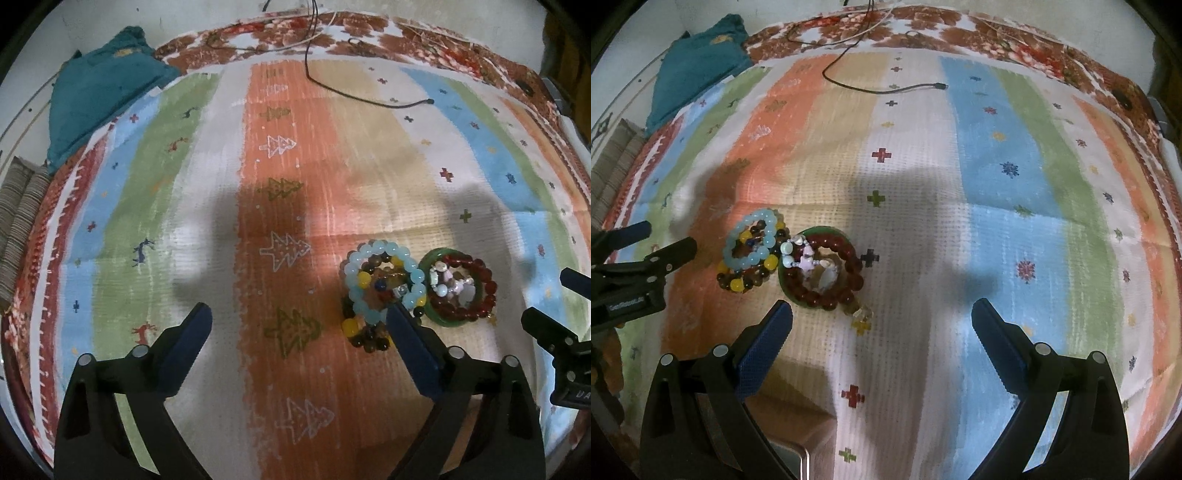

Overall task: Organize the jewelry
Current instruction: 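Move both open tools forward over the bracelet pile, then grasp the light-blue bead bracelet with left tool while right tool grasps red bead bracelet, then lift and carry both held bracelets back over the silver tin, then open left tool to drop blue bracelet while right tool drops red bracelet into tin, then move both open tools back to the remaining jewelry pile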

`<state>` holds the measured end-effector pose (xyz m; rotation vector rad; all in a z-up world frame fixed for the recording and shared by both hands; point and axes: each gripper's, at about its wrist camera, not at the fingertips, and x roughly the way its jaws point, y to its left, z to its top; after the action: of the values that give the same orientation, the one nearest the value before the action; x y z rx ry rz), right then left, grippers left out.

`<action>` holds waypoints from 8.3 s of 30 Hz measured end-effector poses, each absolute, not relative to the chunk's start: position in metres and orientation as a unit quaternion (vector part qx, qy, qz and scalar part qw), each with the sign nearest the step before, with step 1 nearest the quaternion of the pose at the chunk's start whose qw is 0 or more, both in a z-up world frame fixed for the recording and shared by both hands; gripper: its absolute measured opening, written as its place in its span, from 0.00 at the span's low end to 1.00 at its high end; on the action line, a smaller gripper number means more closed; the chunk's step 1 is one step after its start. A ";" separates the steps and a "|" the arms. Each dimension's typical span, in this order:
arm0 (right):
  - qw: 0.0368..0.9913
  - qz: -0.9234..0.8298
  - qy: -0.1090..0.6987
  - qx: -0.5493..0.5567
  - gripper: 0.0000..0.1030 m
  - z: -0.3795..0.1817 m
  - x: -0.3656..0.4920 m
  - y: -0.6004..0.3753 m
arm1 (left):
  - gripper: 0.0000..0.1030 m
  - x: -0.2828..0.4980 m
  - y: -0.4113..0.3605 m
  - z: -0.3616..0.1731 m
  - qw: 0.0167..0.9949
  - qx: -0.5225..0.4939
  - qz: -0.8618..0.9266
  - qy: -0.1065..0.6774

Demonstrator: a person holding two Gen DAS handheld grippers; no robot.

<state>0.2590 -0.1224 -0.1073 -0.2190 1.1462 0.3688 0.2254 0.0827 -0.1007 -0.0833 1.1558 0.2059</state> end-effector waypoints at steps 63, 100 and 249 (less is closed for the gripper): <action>0.805 0.249 0.522 -0.130 0.14 -0.093 0.261 -0.074 | 0.11 0.250 0.064 -0.099 0.828 -0.035 0.058 0.557; 0.829 0.240 0.491 -0.118 0.14 -0.056 0.222 -0.093 | 0.11 0.201 0.045 -0.039 0.859 -0.052 0.035 0.508; 0.800 0.176 0.562 -0.113 0.65 -0.135 0.288 -0.088 | 0.55 0.244 0.075 -0.129 0.808 -0.017 0.083 0.583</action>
<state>0.2884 -0.0880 -0.1354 -0.2432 1.2046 0.3768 0.2440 0.0747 -0.1293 -0.0362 1.2470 0.1771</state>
